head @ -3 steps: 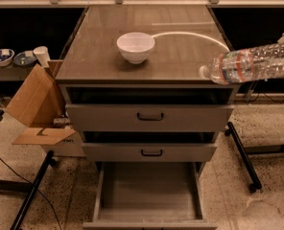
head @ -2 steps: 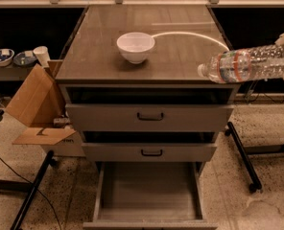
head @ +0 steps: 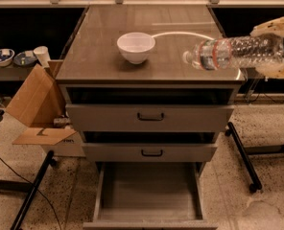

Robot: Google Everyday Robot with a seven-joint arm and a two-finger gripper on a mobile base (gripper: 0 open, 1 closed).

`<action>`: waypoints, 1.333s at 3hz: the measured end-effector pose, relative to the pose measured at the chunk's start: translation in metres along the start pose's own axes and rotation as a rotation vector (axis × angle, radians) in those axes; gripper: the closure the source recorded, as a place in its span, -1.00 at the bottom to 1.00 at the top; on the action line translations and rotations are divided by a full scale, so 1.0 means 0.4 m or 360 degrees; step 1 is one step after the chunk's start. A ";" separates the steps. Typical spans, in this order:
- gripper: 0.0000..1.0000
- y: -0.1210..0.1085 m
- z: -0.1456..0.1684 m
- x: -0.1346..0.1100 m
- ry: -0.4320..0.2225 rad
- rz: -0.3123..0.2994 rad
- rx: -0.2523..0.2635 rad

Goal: Pick water bottle from bottom drawer and place on counter

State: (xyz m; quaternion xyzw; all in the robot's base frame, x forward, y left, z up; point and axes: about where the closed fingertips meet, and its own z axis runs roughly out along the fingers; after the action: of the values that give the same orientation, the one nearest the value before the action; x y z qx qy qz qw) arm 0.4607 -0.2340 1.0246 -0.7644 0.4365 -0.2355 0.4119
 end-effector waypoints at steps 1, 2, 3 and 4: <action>1.00 -0.041 0.065 0.033 0.0071 0.0041 0.0013; 1.00 -0.083 0.134 0.091 0.0131 0.0114 0.0025; 1.00 -0.127 0.204 0.145 0.0182 0.0215 0.0058; 1.00 -0.167 0.279 0.173 0.0197 0.0307 0.0083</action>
Offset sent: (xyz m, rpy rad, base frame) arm 0.1327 -0.0092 -0.0037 0.0645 0.0033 -0.1996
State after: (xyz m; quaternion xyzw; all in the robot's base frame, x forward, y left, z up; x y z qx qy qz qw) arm 0.6079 -0.2273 1.0191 -0.6919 0.5264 -0.2528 0.4246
